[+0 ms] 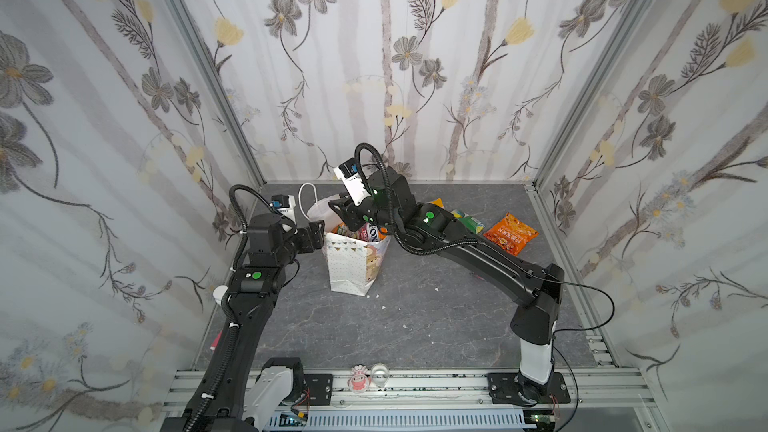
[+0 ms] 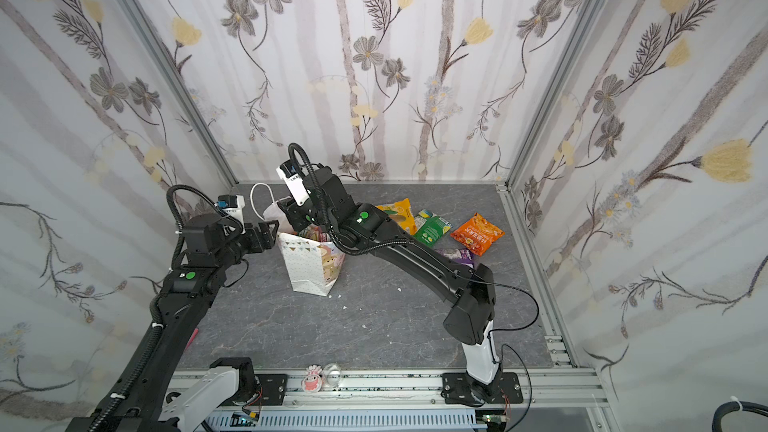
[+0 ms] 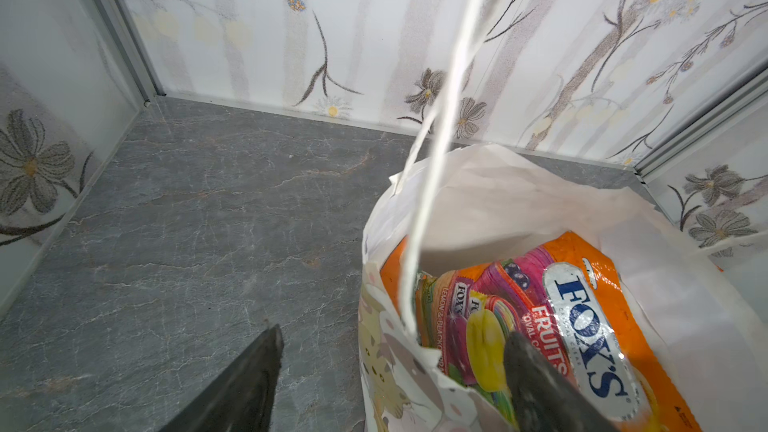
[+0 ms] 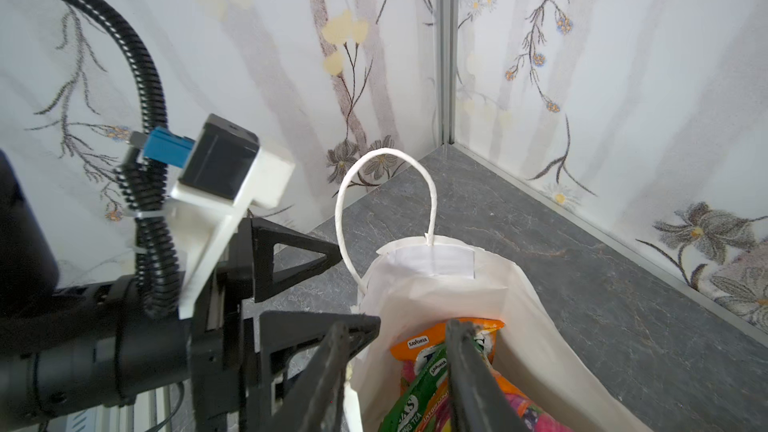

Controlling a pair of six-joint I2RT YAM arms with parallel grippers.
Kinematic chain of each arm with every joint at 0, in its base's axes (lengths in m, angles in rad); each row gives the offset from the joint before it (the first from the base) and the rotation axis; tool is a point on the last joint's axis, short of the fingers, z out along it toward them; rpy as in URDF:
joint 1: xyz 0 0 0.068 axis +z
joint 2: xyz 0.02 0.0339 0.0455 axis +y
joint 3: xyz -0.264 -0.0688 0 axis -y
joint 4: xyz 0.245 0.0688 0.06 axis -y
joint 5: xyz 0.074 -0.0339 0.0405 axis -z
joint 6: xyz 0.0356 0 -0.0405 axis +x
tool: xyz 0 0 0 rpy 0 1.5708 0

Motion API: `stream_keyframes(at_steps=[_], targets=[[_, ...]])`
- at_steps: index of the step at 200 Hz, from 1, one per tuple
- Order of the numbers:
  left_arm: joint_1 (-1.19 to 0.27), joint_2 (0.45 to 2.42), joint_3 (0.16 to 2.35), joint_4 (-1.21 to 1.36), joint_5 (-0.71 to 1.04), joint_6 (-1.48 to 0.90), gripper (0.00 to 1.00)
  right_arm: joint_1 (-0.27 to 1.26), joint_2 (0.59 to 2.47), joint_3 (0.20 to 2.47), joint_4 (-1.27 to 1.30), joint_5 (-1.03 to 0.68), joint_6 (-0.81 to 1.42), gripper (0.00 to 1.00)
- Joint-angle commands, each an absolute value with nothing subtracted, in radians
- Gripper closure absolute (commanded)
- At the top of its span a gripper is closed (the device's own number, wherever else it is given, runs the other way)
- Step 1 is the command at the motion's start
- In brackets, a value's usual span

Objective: Place the snacks into the paper bag
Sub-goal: 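Lower the orange FOX'S bag into the paper bag and open the right gripper, then withdraw the right gripper and lower it over the yellow mango candy bag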

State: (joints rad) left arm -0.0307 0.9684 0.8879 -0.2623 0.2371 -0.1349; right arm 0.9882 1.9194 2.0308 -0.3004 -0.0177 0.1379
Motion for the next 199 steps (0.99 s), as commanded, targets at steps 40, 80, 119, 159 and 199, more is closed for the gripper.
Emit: stream_keyframes(at_steps=[40, 80, 119, 159, 199], targets=[[-0.03, 0.974, 0.894, -0.27, 0.234, -0.127, 0.17, 0.996, 1.771, 1.916, -0.309, 0.099, 0.142, 0.6], [-0.029, 0.976, 0.895, -0.269, 0.234, -0.127, 0.17, 0.996, 1.606, 1.691, -0.184, 0.153, 0.155, 0.61], [-0.03, 0.97, 0.891, -0.26, 0.25, -0.135, 0.17, 0.979, 1.484, 1.54, -0.136, 0.216, 0.178, 0.61], [-0.029, 0.966, 0.888, -0.244, 0.29, -0.15, 0.17, 0.938, 1.413, 1.467, -0.203, 0.242, 0.224, 0.59], [-0.029, 0.957, 0.887, -0.244, 0.304, -0.152, 0.17, 0.871, 1.375, 1.47, -0.355, 0.267, 0.24, 0.57]])
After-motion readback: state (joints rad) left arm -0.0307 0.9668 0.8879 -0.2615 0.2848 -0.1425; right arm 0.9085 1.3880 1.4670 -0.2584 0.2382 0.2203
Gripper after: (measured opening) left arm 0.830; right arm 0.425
